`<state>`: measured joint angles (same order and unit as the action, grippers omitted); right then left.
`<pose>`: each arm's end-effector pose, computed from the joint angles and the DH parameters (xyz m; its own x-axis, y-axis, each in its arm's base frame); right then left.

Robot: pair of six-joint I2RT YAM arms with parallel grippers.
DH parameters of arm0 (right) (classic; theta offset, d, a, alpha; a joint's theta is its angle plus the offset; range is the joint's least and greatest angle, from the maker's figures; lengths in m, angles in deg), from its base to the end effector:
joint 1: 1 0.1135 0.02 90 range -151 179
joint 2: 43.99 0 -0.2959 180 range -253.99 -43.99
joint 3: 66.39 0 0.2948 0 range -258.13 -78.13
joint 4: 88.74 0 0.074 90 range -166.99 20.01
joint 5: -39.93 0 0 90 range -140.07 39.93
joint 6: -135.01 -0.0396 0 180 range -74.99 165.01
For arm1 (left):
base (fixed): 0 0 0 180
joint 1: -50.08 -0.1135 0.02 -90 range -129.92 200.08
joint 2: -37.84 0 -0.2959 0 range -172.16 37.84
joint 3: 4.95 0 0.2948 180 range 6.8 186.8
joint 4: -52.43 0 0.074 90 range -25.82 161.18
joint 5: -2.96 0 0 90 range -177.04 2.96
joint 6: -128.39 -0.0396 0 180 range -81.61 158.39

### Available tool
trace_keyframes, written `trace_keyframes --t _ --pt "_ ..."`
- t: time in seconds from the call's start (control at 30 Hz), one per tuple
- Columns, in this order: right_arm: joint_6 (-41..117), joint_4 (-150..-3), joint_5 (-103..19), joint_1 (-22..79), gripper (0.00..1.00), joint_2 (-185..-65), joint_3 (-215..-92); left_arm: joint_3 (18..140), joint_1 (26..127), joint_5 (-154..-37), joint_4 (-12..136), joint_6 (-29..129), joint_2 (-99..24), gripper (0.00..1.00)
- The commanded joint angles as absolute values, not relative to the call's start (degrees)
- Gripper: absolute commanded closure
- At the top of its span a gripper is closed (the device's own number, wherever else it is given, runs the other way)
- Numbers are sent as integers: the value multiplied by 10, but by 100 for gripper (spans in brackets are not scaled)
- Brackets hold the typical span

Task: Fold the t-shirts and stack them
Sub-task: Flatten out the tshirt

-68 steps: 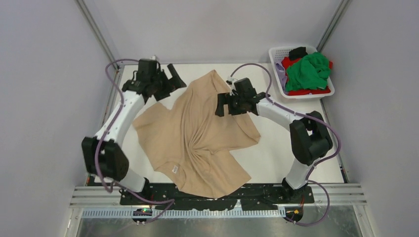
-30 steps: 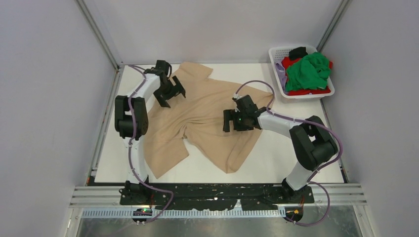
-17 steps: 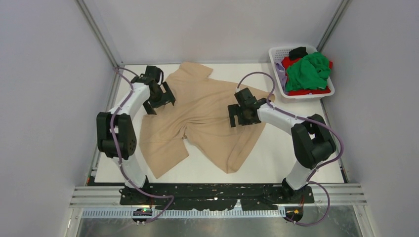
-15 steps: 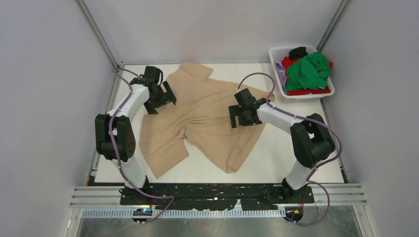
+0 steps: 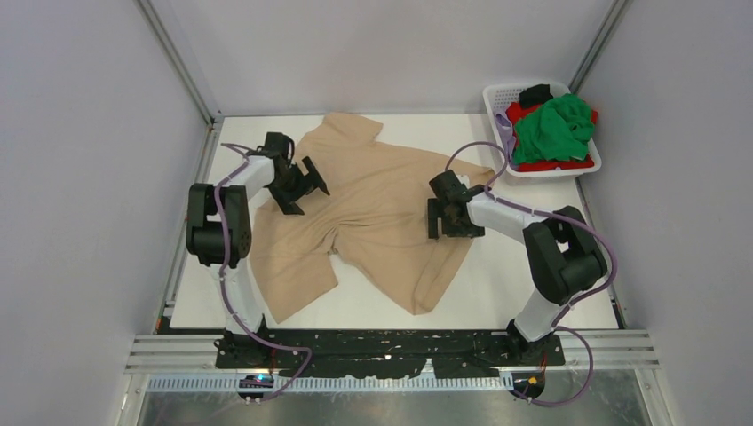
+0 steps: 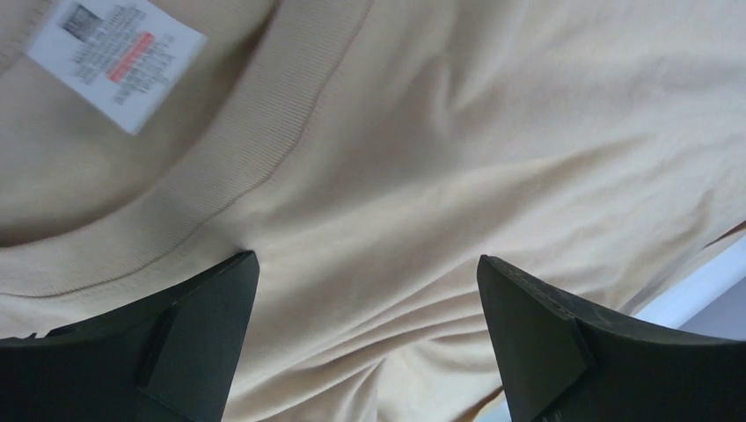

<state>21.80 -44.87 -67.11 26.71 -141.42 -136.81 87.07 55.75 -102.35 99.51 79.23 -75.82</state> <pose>0.3219 0.1560 0.1673 -0.9105 -0.0526 -0.4102 -0.0008 0.9921 -0.1254 0.4502 -0.0552 0.1713 -0.8262 -0.5518 -0.1137 -0.4621 0.7792 -0.4235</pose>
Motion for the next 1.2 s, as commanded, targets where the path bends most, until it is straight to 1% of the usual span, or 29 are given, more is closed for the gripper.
trace_keyframes --t 0.0,0.1,0.33,0.43,0.5,0.67,0.8,0.87,1.03,1.1,1.17 --pt "202 -426 -705 244 4 -1387 -1332 850 534 -1022 982 793 -738 0" --pt "190 -409 -725 225 5 -1359 -1307 828 523 -1038 965 801 -724 0" --pt "177 -392 -738 154 5 -1251 -1214 824 515 -1018 979 803 -708 1" --pt "181 -392 -742 96 5 -1221 -1184 819 506 -1005 985 803 -703 0" --pt "187 -397 -722 56 5 -1201 -1173 819 503 -999 993 801 -701 1" --pt "188 -382 -715 -57 4 -1170 -1171 805 479 -993 993 796 -690 1" --pt "182 -374 -706 -112 5 -1135 -1171 805 471 -978 1004 789 -681 1" --pt "188 -384 -684 -118 5 -1111 -1174 805 469 -979 1003 789 -677 1" --pt "240 -449 -535 -115 5 -1033 -1171 810 469 -981 1002 785 -662 1" --pt "248 -460 -514 -97 4 -1023 -1178 811 469 -982 1001 784 -651 1" --pt "248 -461 -522 -56 5 -1025 -1188 810 471 -979 1002 780 -634 1"
